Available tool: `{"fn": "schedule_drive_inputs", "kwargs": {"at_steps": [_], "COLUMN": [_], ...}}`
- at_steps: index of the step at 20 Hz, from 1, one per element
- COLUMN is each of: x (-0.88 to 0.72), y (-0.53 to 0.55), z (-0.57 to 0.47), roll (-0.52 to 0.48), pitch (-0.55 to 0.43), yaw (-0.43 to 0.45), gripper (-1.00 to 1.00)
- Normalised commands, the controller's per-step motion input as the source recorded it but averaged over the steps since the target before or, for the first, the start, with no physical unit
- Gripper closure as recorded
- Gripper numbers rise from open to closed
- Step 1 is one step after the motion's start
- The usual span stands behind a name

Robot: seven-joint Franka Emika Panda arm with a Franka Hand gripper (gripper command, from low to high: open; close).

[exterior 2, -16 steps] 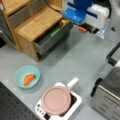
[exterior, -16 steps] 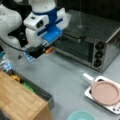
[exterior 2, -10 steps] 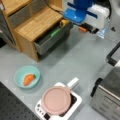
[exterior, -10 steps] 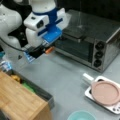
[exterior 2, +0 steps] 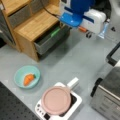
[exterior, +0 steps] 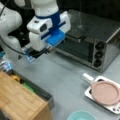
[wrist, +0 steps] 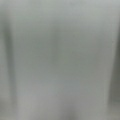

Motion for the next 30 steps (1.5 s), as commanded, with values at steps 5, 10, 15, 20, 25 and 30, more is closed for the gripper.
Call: {"fn": "schedule_drive_inputs", "kwargs": {"at_steps": [5,10,15,20,25,30], "x": [0.61,0.53,0.39,0.37,0.41,0.62], "y": [-0.08,-0.08,-0.14,-0.21,-0.27,-0.43], "z": [0.17,0.17,0.15,0.14,0.10,0.02], "roll": [0.073,0.072,0.112,0.132,0.149,0.092], "pitch": [0.158,0.205,0.188,0.194,0.228,0.215], "yaw": [0.041,0.043,0.059,0.070,0.093,0.071], "gripper": [-1.00,-1.00,-1.00,-1.00,-1.00,-1.00]}}
